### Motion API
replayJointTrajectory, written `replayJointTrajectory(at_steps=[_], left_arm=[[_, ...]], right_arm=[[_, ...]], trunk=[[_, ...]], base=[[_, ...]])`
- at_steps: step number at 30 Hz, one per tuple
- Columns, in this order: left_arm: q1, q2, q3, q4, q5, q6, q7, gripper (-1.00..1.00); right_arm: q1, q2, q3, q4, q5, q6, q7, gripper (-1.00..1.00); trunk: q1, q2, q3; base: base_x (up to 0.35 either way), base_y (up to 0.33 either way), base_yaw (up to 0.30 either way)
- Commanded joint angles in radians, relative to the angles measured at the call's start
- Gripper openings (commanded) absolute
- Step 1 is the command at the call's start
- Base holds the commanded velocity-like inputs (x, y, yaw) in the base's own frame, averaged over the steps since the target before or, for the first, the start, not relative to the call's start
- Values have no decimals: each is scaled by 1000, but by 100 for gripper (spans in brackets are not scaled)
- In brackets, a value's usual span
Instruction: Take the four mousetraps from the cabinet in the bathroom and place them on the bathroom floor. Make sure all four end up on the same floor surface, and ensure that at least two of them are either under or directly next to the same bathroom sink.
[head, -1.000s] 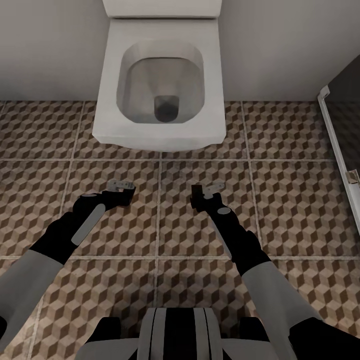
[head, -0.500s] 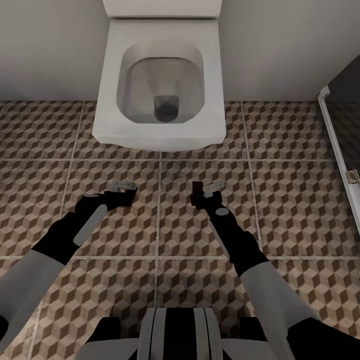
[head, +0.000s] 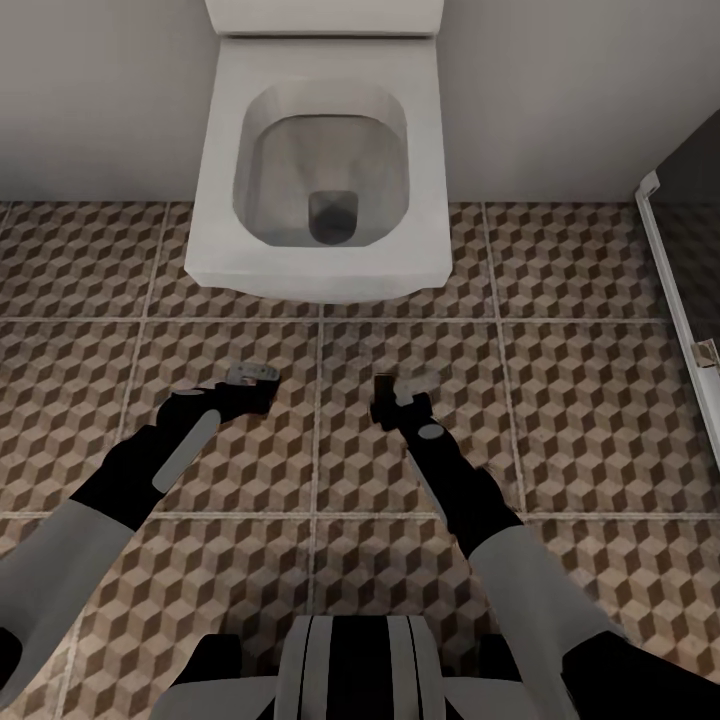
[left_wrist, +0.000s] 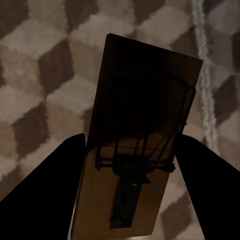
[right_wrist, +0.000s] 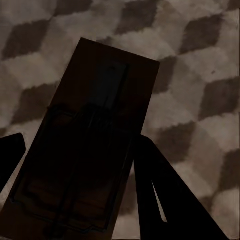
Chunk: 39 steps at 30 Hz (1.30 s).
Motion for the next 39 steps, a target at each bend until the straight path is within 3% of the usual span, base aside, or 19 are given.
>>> replayJointTrajectory(at_steps=[1,16,19,23,29,39], left_arm=[[-1,1,-4,-1,10,2,10,-100],[-1,-16,-6,3,10,2,10,-100],[-1,-25,-23,7,7,1,10,-100],[-1,-34,-50,30,-1,-35,10,-100],[-1,-62,-59,97,-4,-102,10,-100],[-1,-65,-61,113,-6,-129,9,-100]], right_arm=[[0,6,3,10,10,6,-5,-100],[-2,10,6,32,11,4,-6,-100],[-2,10,6,33,11,4,-6,-100],[-2,10,6,33,12,3,-6,-100],[-2,10,6,32,16,2,-5,-100],[-1,10,7,32,18,-12,-5,-100]], trunk=[[0,0,-1],[0,0,-1],[0,0,-1],[0,0,-1],[0,0,-1],[0,0,-1]], base=[[0,0,0],[0,0,0],[0,0,0],[0,0,0],[0,0,0],[0,0,0]])
